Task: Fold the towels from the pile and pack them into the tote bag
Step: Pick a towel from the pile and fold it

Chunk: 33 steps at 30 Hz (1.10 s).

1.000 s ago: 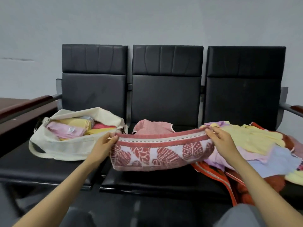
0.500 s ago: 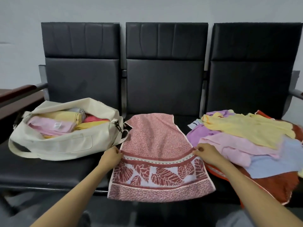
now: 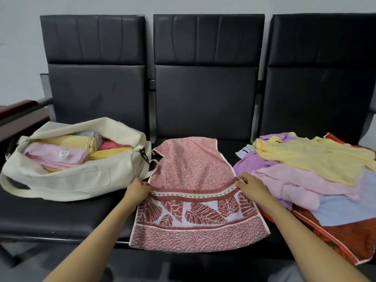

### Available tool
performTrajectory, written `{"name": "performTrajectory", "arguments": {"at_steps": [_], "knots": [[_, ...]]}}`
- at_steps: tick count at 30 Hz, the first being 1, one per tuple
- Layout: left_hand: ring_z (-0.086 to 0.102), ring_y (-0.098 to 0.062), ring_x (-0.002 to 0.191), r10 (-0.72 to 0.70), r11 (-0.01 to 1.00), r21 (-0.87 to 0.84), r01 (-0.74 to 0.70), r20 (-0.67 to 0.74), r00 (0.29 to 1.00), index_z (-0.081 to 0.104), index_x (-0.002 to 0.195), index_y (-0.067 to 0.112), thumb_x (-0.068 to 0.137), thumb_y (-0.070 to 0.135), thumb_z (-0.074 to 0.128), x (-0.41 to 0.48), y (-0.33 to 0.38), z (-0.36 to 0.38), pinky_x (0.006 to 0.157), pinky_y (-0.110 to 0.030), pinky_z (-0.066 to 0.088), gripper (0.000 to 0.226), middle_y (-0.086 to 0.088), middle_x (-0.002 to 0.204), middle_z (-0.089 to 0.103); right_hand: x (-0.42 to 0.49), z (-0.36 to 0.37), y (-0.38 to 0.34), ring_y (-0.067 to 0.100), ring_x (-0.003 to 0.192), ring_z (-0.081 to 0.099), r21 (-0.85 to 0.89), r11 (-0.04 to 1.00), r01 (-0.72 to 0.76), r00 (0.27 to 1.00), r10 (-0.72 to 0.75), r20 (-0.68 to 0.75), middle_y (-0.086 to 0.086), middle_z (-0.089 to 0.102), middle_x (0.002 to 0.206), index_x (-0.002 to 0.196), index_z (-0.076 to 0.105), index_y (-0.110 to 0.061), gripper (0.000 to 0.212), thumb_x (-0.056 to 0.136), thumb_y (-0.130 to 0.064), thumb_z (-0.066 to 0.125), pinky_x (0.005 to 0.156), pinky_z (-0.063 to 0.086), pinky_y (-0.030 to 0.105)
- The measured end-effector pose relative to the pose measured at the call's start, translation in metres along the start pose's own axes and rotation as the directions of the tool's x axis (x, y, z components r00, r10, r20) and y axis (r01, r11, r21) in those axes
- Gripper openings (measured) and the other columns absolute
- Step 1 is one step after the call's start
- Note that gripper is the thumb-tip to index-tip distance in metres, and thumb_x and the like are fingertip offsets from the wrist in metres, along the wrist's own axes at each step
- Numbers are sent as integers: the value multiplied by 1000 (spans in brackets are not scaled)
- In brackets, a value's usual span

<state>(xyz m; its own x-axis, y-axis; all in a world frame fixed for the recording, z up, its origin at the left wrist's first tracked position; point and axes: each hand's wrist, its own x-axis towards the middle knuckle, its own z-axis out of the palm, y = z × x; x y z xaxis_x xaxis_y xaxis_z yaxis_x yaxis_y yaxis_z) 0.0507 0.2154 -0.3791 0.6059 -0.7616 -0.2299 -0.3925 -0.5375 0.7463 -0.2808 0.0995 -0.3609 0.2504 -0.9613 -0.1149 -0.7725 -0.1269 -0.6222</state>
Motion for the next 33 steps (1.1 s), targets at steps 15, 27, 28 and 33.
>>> {"name": "performTrajectory", "arguments": {"at_steps": [15,27,28,33], "knots": [[70,-30,82,147,865,-486,123,480,865,62,111,3,86,-7,59,-20,8,-32,73,-38,60,27,-22,101,66,-15,-42,3,39,105,63,575,776,-261,863,-79,499,24,67,113,124,60,-19,48,89,9,45,97,47,47],[66,-17,91,481,721,-573,-389,10,877,63,120,20,83,-1,67,-61,95,-91,66,-17,55,42,-7,107,66,-52,-122,-56,20,89,70,565,784,257,959,-279,-48,6,69,110,131,54,-34,47,95,-5,53,77,59,32],[66,-11,87,510,692,-559,-457,-69,858,64,118,20,82,-2,67,-63,113,-101,65,-15,53,42,-3,103,66,-53,-136,-67,17,88,70,524,787,325,943,-308,-123,3,68,111,131,55,-34,46,95,-5,53,77,59,30],[65,2,72,584,560,-466,-685,-365,725,67,112,13,80,-5,69,-83,181,-150,69,-11,52,36,2,90,67,-64,-191,-110,8,85,69,396,721,569,802,-378,-463,-3,69,105,130,58,-29,39,95,-11,56,72,58,26]]}}
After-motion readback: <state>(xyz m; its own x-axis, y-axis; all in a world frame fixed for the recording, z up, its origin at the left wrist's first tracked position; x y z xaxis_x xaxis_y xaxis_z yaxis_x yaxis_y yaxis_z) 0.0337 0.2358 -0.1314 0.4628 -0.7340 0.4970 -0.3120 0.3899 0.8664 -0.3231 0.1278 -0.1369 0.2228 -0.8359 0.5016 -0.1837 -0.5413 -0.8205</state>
